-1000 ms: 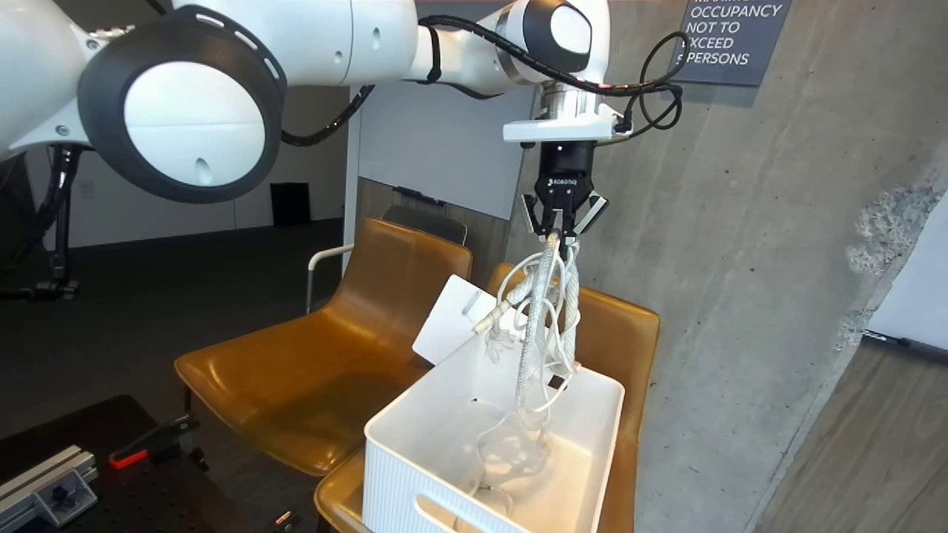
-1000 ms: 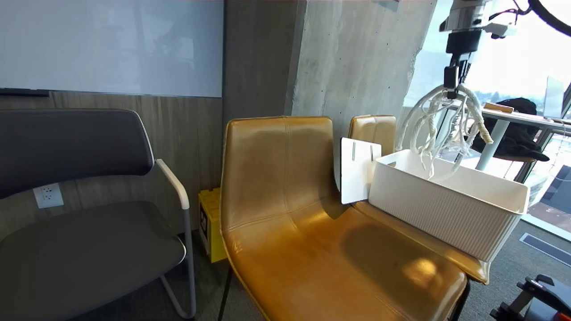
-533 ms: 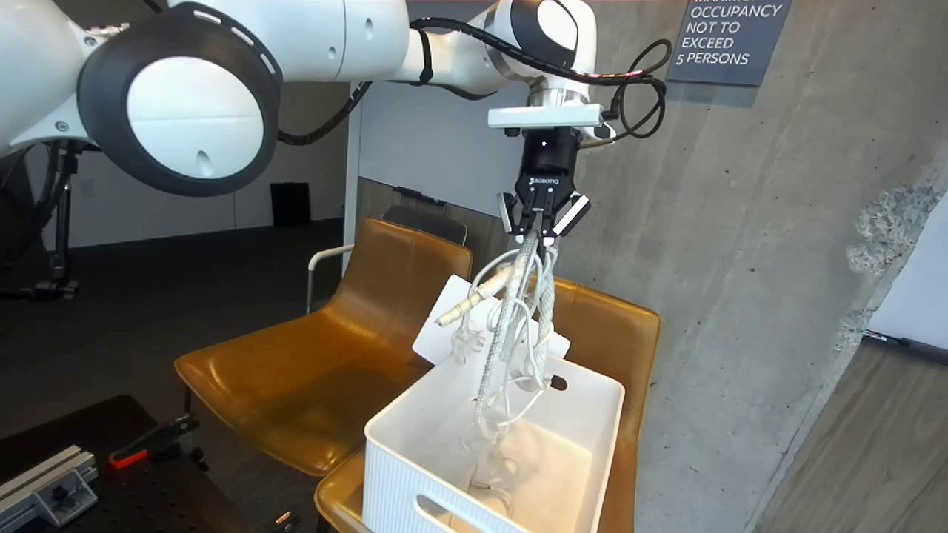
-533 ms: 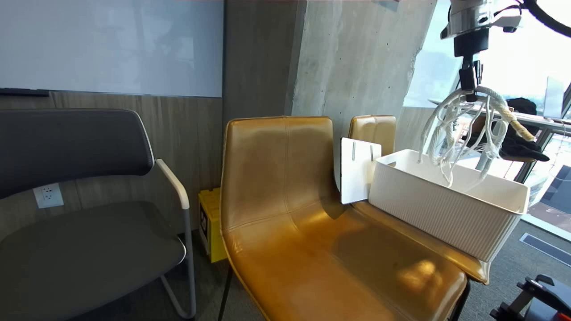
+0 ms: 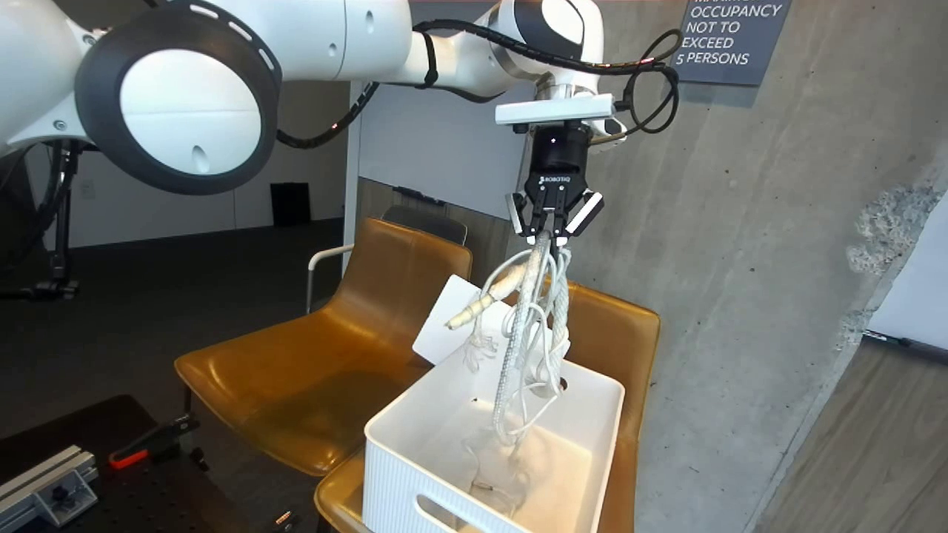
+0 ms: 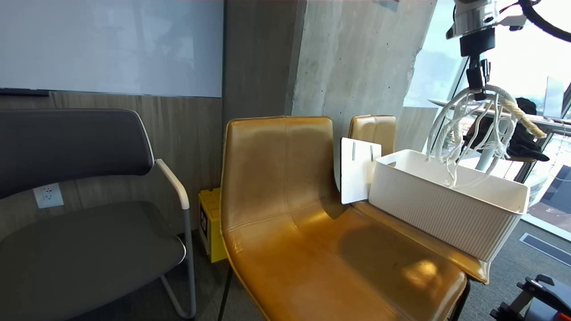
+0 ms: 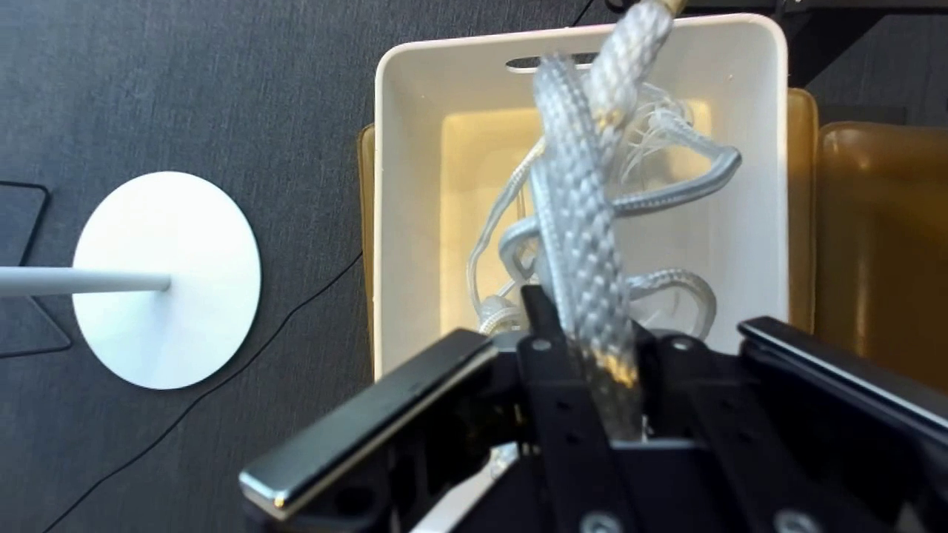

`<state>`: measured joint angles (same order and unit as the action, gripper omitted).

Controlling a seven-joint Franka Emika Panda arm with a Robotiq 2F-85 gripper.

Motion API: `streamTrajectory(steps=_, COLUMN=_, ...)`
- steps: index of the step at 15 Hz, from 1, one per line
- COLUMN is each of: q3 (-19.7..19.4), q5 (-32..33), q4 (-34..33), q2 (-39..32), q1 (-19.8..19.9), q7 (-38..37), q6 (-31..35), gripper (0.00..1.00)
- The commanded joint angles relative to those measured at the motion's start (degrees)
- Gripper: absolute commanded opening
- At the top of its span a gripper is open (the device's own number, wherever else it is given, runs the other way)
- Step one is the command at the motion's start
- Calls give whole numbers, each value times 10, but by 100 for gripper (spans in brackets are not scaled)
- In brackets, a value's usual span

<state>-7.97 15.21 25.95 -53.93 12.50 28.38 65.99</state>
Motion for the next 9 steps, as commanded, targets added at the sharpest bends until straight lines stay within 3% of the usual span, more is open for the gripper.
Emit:
streamTrajectory(steps=1, q3=-5, q5=1, q4=4, q2=12, q1=4, q7=-14, q6=28, gripper=40)
streamTrajectory(steps=5, q3=-1, q5=-13, q4=3, q2=17, q1=13, q7=-54, q6=62, gripper=68)
streamTrajectory(steps=9, q3=2, q5=-39, q4=2, q2=30, q1=7, q7=-147, q6=81, gripper=98)
